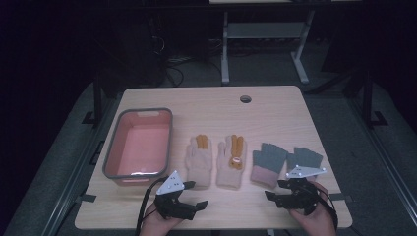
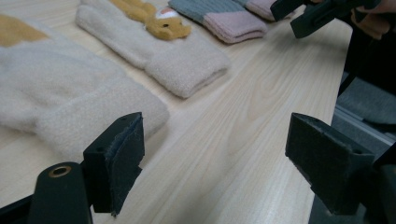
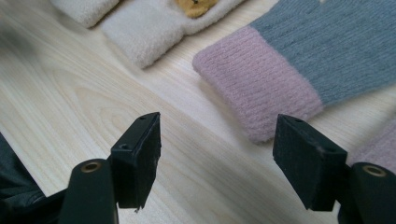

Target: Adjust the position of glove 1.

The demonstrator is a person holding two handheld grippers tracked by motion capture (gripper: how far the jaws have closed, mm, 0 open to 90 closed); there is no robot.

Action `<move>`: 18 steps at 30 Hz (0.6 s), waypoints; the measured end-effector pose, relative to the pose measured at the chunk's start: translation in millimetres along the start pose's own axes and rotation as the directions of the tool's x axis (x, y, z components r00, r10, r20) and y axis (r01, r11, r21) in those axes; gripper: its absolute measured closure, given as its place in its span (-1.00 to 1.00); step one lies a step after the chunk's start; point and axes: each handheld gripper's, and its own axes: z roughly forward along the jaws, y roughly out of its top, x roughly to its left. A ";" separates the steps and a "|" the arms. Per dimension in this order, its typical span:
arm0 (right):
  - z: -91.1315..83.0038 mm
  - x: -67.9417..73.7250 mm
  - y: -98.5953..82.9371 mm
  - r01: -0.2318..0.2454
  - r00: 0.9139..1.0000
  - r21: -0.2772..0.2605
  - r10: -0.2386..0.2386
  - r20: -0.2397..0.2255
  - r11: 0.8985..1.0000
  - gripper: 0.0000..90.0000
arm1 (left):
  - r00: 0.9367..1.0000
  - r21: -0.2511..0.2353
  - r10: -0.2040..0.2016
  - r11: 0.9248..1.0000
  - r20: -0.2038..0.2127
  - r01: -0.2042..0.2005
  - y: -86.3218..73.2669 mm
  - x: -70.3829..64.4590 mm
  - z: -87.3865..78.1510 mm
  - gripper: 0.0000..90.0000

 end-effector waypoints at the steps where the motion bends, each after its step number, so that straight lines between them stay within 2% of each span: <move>1: 0.4 0.3 -0.2 -0.002 1.000 0.002 0.002 0.000 1.000 -0.29 | 1.000 -0.003 -0.006 1.000 0.004 0.006 0.0 0.4 0.1 -0.57; 4: 1.0 1.2 -0.8 0.006 1.000 0.001 -0.006 0.003 1.000 -0.29 | 1.000 -0.005 -0.028 1.000 0.011 0.028 -1.3 3.1 0.1 -0.57; 6: 0.8 3.0 0.4 -0.003 1.000 0.003 0.003 -0.003 1.000 -0.29 | 0.999 -0.010 -0.032 0.999 0.012 0.032 -1.9 4.2 -1.3 -0.57; 11: 3.5 6.2 5.1 0.015 1.000 0.004 -0.015 -0.009 1.000 -0.29 | 0.999 -0.019 -0.041 0.999 0.007 0.041 -2.8 5.5 -4.5 -0.57; 18: 5.8 10.5 10.0 0.023 1.000 0.018 -0.022 -0.018 1.000 -0.28 | 1.000 -0.016 -0.027 0.999 0.004 0.027 -2.3 4.3 -4.3 -0.57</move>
